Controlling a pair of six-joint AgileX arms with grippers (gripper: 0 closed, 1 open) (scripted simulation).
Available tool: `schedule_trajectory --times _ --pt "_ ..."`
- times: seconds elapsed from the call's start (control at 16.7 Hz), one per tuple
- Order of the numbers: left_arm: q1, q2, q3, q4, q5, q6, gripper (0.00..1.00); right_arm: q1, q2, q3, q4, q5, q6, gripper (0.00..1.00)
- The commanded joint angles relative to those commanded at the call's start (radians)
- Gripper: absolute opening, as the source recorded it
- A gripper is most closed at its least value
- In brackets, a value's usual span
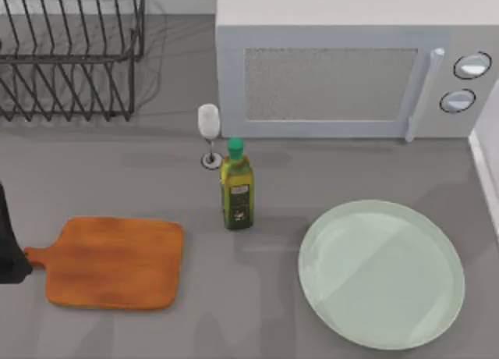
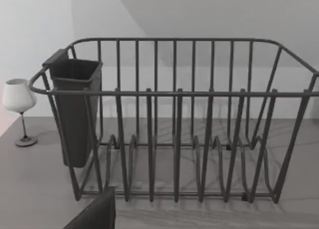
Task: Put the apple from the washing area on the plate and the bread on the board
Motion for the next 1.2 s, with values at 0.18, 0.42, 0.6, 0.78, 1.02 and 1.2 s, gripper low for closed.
schedule_trajectory --times 0.18,0.42,0.6,0.78,1.02,1.2 --pt "0.0 0.0 0.0 0.0 0.0 0.0 1.0 -0.001 0.091 -0.055 0.152 0.001 0.002 1.0" --pt "0.0 0.0 0.0 0.0 0.0 0.0 1.0 -0.001 0.14 -0.085 0.216 0.001 0.002 1.0" --pt "0.0 0.0 0.0 0.0 0.0 0.0 1.0 -0.001 0.14 -0.085 0.216 0.001 0.002 1.0" --pt "0.0 0.0 0.0 0.0 0.0 0.0 1.0 -0.001 0.14 -0.085 0.216 0.001 0.002 0.77" --pt "0.0 0.0 0.0 0.0 0.0 0.0 1.0 -0.001 0.14 -0.085 0.216 0.001 0.002 0.47" --pt "0.0 0.0 0.0 0.0 0.0 0.0 1.0 -0.001 0.14 -0.085 0.216 0.001 0.002 0.25"
